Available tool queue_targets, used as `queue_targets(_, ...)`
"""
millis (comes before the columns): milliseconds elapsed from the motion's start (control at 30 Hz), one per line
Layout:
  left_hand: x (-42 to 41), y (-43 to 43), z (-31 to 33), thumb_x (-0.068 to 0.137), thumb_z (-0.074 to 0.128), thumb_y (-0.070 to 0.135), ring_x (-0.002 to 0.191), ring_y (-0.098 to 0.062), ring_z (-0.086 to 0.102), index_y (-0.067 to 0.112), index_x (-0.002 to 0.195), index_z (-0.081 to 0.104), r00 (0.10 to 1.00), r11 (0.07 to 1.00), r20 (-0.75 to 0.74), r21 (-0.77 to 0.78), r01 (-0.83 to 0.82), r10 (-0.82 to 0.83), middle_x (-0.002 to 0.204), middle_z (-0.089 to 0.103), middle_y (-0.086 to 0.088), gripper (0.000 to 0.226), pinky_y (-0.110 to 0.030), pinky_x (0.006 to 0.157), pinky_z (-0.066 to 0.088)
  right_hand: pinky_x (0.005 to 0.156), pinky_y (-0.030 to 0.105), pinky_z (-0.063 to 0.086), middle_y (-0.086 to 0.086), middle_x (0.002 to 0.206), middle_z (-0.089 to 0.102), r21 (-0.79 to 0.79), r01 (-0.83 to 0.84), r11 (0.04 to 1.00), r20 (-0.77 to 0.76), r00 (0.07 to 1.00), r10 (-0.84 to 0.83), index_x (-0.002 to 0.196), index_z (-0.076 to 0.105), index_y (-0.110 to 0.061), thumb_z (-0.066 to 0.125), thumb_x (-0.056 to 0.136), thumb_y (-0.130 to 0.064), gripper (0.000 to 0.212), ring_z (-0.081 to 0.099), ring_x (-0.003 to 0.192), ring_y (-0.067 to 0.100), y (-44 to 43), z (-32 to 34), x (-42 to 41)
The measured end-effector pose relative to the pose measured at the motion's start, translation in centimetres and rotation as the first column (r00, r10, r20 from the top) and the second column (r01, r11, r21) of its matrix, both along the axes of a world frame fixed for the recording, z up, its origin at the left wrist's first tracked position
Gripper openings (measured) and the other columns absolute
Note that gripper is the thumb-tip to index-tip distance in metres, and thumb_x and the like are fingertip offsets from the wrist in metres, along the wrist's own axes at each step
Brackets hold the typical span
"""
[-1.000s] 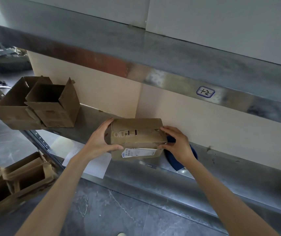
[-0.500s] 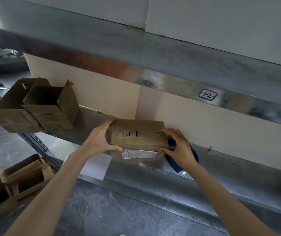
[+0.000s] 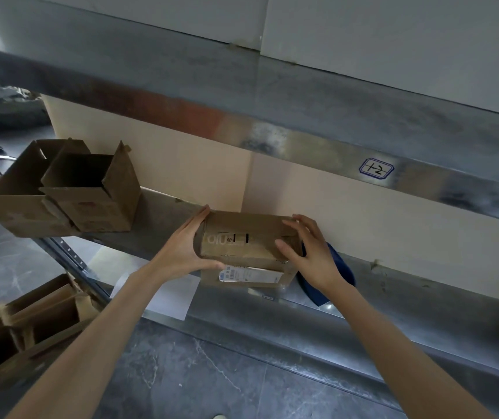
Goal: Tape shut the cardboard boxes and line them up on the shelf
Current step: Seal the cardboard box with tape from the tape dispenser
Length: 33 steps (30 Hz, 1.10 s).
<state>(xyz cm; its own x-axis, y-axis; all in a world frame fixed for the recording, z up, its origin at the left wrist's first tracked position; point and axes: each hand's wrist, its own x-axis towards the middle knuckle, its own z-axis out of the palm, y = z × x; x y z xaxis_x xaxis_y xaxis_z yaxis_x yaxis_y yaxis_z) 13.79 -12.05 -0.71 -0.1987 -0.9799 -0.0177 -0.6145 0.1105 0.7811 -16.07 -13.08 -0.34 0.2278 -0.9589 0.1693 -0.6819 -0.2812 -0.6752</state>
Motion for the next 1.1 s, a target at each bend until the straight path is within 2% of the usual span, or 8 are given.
queue_targets(133,-2.0,-0.2,-0.5,0.058,0.057,0.092,0.145,-0.007,0.024,0.031,0.156,0.014,0.991,0.996,-0.103,0.031,-0.084,0.087,0.161,0.017,0.014,0.123,-0.033,0.117,0.024,0.112,0.029,0.027,-0.013,0.156,0.020,0.078,0.016,0.997,0.010,1.000,-0.016,0.142,0.039,-0.037,0.046,0.093,-0.059,0.055,0.023,0.141,0.007,-0.8,-0.6,1.6)
queue_targets(267,-4.5,-1.0,-1.7,0.083,0.056,0.071,0.135,-0.013,0.038,0.030,0.154,0.018,0.966,0.971,-0.112,-0.036,-0.238,0.233,0.155,0.019,0.012,0.090,-0.025,0.104,0.030,0.107,0.030,0.032,-0.009,0.148,0.025,-0.011,0.054,0.998,-0.030,0.998,-0.054,0.140,0.041,-0.028,0.051,0.096,-0.046,0.049,0.030,0.134,0.015,-0.4,-1.3,2.5)
queue_targets(400,-5.2,-1.5,-2.1,0.091,0.058,0.055,0.124,-0.026,0.054,0.019,0.147,0.033,0.945,0.931,0.050,-0.196,-0.309,0.325,0.151,0.032,-0.001,0.071,-0.035,0.096,0.049,0.104,0.032,0.037,-0.008,0.139,0.026,0.009,0.050,0.999,-0.103,0.994,-0.049,0.141,0.038,-0.028,0.055,0.092,-0.048,0.055,0.032,0.129,0.018,-1.1,-0.9,2.4)
queue_targets(500,-4.8,-1.7,-2.0,0.093,0.055,0.055,0.146,-0.026,0.032,0.012,0.147,0.040,0.920,0.881,0.241,-0.437,-0.183,0.311,0.160,0.029,-0.003,0.071,-0.043,0.112,0.037,0.106,0.044,0.040,-0.005,0.139,0.025,0.041,0.038,0.998,-0.153,0.988,-0.032,0.143,0.035,-0.027,0.056,0.091,-0.049,0.060,0.031,0.130,0.022,-1.6,-0.4,2.5)
queue_targets(567,-4.5,-1.7,-1.9,0.093,0.048,0.057,0.151,-0.020,0.019,0.015,0.151,0.037,0.929,0.869,0.290,-0.491,-0.062,0.231,0.161,0.028,0.000,0.072,-0.044,0.117,0.027,0.118,0.049,0.023,-0.005,0.152,0.019,0.027,-0.002,1.000,-0.186,0.983,0.007,0.149,0.027,-0.029,0.046,0.094,-0.057,0.065,0.014,0.144,0.024,-1.5,-0.4,2.7)
queue_targets(633,-4.4,-1.5,-1.9,0.094,0.047,0.057,0.150,-0.016,0.020,0.020,0.151,0.038,0.950,0.889,0.268,-0.457,-0.022,0.161,0.157,0.036,0.003,0.069,-0.043,0.112,0.036,0.121,0.047,0.003,-0.008,0.161,0.010,-0.010,-0.066,0.998,-0.213,0.975,0.062,0.152,0.019,-0.039,0.034,0.092,-0.069,0.068,-0.005,0.150,0.016,-1.4,-0.5,2.7)
queue_targets(867,-4.1,-2.0,-2.0,0.094,0.056,0.048,0.144,-0.018,0.031,0.017,0.142,0.051,0.970,0.914,0.219,-0.405,-0.005,0.102,0.149,0.047,0.001,0.057,-0.033,0.111,0.035,0.100,0.042,0.039,-0.011,0.152,0.021,0.034,-0.134,0.990,-0.261,0.955,0.138,0.145,0.033,-0.047,0.028,0.090,-0.073,0.061,0.010,0.142,0.015,-2.2,-0.6,2.5)
queue_targets(1100,-4.3,-2.1,-1.6,0.092,0.048,0.053,0.138,-0.015,0.036,0.017,0.138,0.055,0.986,0.923,0.131,-0.383,-0.047,0.104,0.143,0.051,0.001,0.059,-0.040,0.111,0.041,0.088,0.031,0.038,-0.013,0.142,0.034,-0.035,-0.100,0.994,-0.152,0.984,0.093,0.136,0.045,-0.046,0.033,0.088,-0.072,0.056,0.024,0.133,0.011,-2.7,-1.2,2.7)
